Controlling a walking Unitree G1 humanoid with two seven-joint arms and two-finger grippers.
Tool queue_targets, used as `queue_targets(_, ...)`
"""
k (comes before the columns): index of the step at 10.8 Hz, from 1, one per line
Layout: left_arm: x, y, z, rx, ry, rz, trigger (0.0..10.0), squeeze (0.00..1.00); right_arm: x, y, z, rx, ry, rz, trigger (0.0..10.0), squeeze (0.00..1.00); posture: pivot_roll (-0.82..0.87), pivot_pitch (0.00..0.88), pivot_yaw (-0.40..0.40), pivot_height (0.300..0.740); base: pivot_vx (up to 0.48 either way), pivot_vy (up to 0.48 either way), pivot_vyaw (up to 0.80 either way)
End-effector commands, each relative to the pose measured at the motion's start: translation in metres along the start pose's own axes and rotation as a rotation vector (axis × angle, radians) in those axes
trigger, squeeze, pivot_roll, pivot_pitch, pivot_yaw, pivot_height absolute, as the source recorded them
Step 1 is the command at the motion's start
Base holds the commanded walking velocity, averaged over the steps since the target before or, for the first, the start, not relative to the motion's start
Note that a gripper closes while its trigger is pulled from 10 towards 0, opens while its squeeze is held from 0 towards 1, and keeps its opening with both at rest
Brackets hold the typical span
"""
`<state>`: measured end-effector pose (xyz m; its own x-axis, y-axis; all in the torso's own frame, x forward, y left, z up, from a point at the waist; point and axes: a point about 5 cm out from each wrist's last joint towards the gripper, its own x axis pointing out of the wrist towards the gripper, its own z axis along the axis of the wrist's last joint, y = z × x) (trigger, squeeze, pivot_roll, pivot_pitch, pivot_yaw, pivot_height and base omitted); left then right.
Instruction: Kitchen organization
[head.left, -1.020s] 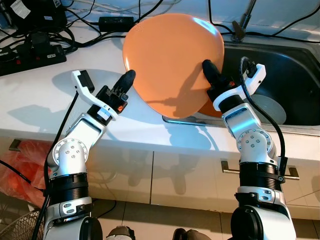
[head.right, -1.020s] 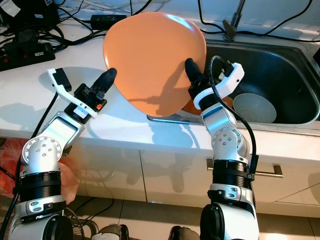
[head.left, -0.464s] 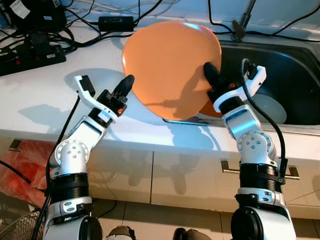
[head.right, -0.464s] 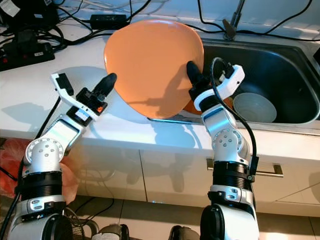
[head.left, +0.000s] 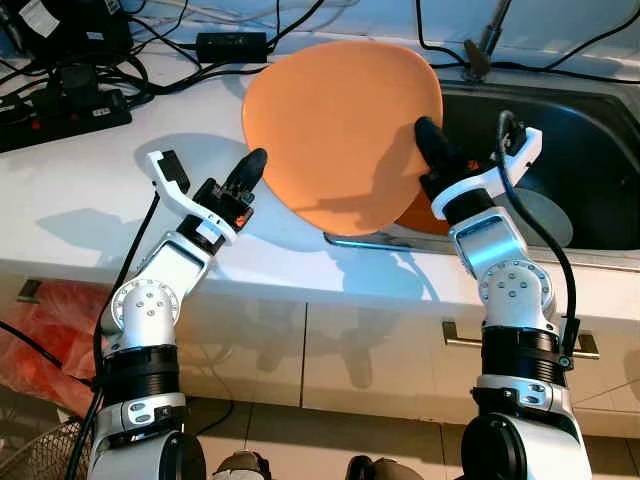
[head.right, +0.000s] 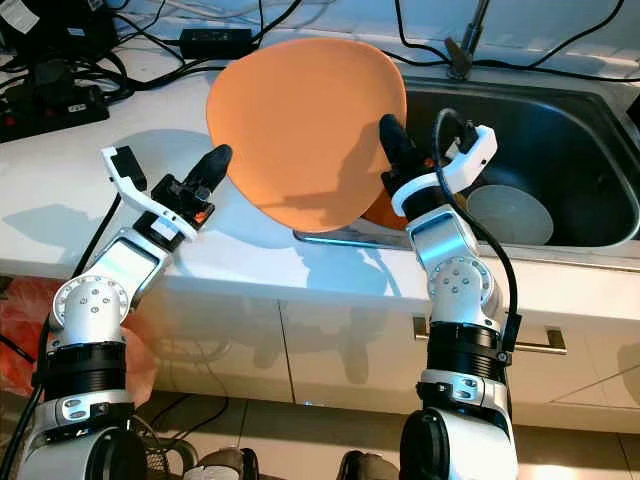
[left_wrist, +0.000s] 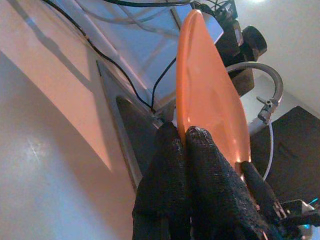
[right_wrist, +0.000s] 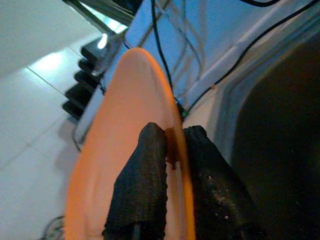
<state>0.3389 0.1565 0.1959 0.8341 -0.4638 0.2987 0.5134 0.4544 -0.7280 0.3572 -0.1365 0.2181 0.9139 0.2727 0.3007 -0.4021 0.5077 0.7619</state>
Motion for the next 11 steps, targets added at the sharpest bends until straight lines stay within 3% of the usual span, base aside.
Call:
queue_targets(1,0.0084,-0.0194,-0.0018,0.041,0.019,-0.101,10.0,0.0,-0.0006,-0.0025,-0.0015,0.005,0.01,-0.041,0.0,0.0,0.05,0.122,-0.008,0.74,0.0,0.0,0.0)
queue_targets(3,0.0081,-0.018,-0.0028,0.033,0.022,-0.098,10.0,0.0,-0.0007,-0.0025,-0.0018,0.023,0.006,-0.04,0.0,0.0,0.05,0.122,-0.007,0.74,0.0,0.0,0.0)
queue_targets(4,0.0077,-0.0179,-0.0035,0.028,0.024,-0.102,0.0,0.0,-0.001,-0.0027,-0.0017,0.03,0.005,-0.041,0.0,0.0,0.05,0.121,-0.007,0.74,0.0,0.0,0.0)
queue_targets(5,0.0076,-0.0184,-0.0042,0.03,0.028,-0.109,0.0,0.0,-0.001,-0.0024,-0.0017,0.033,0.004,-0.039,0.0,0.0,0.05,0.119,-0.006,0.74,0.0,0.0,0.0)
queue_targets(6,0.0075,-0.0186,-0.0054,0.039,0.037,-0.113,10.0,0.0,-0.001,-0.0023,-0.0016,0.042,0.002,-0.039,0.0,0.0,0.05,0.118,-0.006,0.74,0.0,0.0,0.0)
queue_targets(11,0.0082,-0.0176,-0.0108,0.11,0.06,-0.102,10.0,0.0,-0.0005,-0.0026,-0.0013,0.045,0.004,-0.041,0.0,0.0,0.05,0.113,-0.007,0.74,0.0,0.0,0.0)
